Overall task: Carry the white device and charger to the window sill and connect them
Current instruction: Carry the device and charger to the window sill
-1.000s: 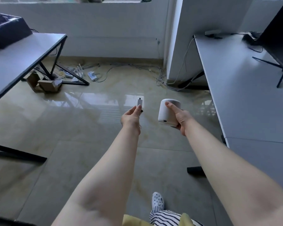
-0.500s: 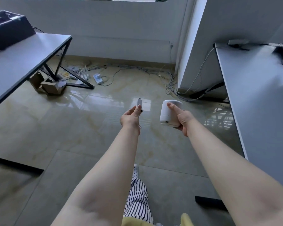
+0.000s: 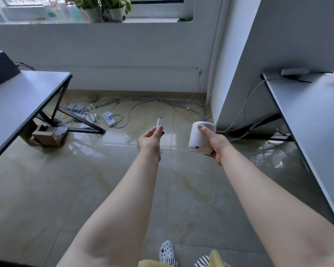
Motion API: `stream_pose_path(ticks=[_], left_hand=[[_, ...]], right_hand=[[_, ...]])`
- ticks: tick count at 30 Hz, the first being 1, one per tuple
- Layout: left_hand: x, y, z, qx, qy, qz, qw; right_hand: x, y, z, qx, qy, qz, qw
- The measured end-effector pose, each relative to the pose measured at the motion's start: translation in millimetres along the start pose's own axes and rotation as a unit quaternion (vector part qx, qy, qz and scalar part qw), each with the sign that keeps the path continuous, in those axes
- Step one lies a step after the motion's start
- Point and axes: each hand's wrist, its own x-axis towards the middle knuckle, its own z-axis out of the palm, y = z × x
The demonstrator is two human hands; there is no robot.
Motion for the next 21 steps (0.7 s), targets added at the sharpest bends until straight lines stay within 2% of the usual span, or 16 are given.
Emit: stream_pose_path(ticks=[8, 15, 21], left_hand=[[98.1, 41.9, 43.4, 0.012, -0.008, -0.009, 1.000], [196.1, 73.8, 84.1, 0.017, 0.010, 0.004, 1.000], [283.7, 113.9, 146.0, 0.006, 0.014, 0.003, 1.000]], right_hand=[[86.5, -49.0, 49.4, -0.004, 0.015, 0.013, 1.000], [173.7, -104.0, 91.0, -0.016, -0.007, 0.012, 1.000], [257.3, -170.5, 129.7, -0.022, -0.029, 0.021, 0.999]])
